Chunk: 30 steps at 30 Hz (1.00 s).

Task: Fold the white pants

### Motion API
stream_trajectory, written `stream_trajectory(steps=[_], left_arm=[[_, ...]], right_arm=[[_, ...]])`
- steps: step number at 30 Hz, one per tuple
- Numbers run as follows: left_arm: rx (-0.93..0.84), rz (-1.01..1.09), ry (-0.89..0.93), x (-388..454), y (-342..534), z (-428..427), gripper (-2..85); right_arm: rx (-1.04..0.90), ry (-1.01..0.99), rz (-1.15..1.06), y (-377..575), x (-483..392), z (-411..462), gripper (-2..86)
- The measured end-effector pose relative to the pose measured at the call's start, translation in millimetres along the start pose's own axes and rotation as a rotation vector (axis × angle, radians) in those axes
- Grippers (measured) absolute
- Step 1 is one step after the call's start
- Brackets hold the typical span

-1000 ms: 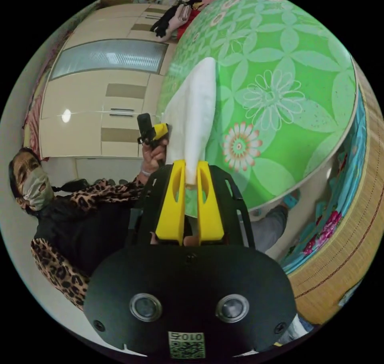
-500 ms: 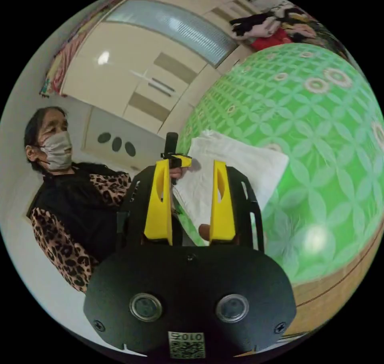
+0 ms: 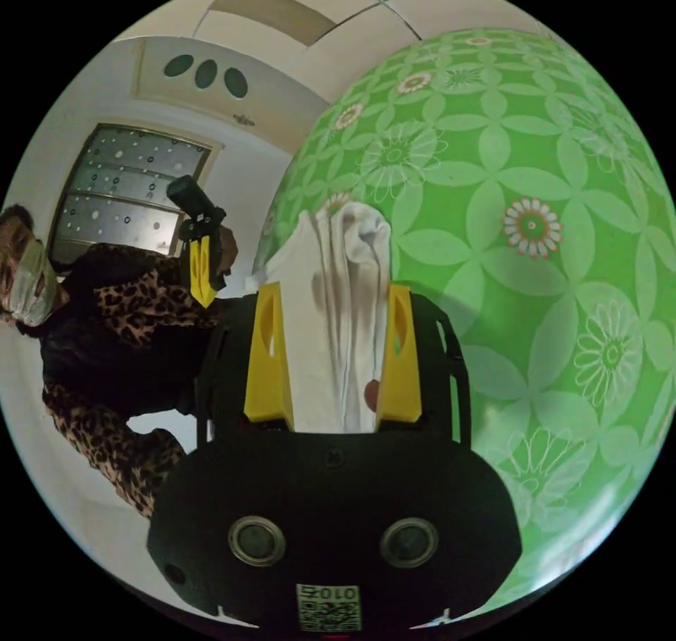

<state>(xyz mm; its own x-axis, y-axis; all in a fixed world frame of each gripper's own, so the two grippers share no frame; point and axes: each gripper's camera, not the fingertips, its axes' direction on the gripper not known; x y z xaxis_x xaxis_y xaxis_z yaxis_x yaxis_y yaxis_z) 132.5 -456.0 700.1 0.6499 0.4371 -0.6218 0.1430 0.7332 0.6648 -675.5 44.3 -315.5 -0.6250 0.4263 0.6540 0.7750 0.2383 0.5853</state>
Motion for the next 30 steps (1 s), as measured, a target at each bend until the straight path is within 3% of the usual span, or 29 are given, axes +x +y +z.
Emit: stream_trajectory(steps=[5,8,11,14,17,18,21,23,27,30], left_arm=[[0.062,0.171,0.008,31,1,-17,-0.2],[-0.030,0.260,0.013,52,-11,-1,0.0],[-0.145,0.158,-0.129,37,-8,26,0.3],[0.148,0.034,-0.061,17,2,-27,1.6],[0.160,-0.081,-0.321,-2,11,-69,6.3],[0.158,-0.098,-0.322,-8,13,-76,7.4],[0.153,-0.127,-0.255,-36,19,-93,12.0],[0.121,-0.118,-0.110,-61,15,-90,15.0],[0.098,-0.067,-0.060,-76,8,-94,17.3],[0.259,-0.025,-0.011,-75,19,-135,18.6]], right_arm=[[-0.076,-0.135,-0.104,-35,8,14,14.9],[-0.093,-0.208,-0.138,-48,11,15,13.9],[-0.129,-0.201,-0.143,-63,9,24,10.8],[-0.169,-0.079,-0.158,-70,-3,30,7.4],[-0.110,-0.077,-0.194,-64,-11,21,6.5],[-0.087,-0.070,-0.212,-60,-15,18,6.3],[-0.047,-0.052,-0.261,-50,-28,11,6.1],[-0.038,-0.018,-0.276,-45,-36,10,5.9],[0.013,0.039,-0.274,-27,-40,9,5.1],[0.089,-0.007,-0.300,-6,-39,4,4.9]])
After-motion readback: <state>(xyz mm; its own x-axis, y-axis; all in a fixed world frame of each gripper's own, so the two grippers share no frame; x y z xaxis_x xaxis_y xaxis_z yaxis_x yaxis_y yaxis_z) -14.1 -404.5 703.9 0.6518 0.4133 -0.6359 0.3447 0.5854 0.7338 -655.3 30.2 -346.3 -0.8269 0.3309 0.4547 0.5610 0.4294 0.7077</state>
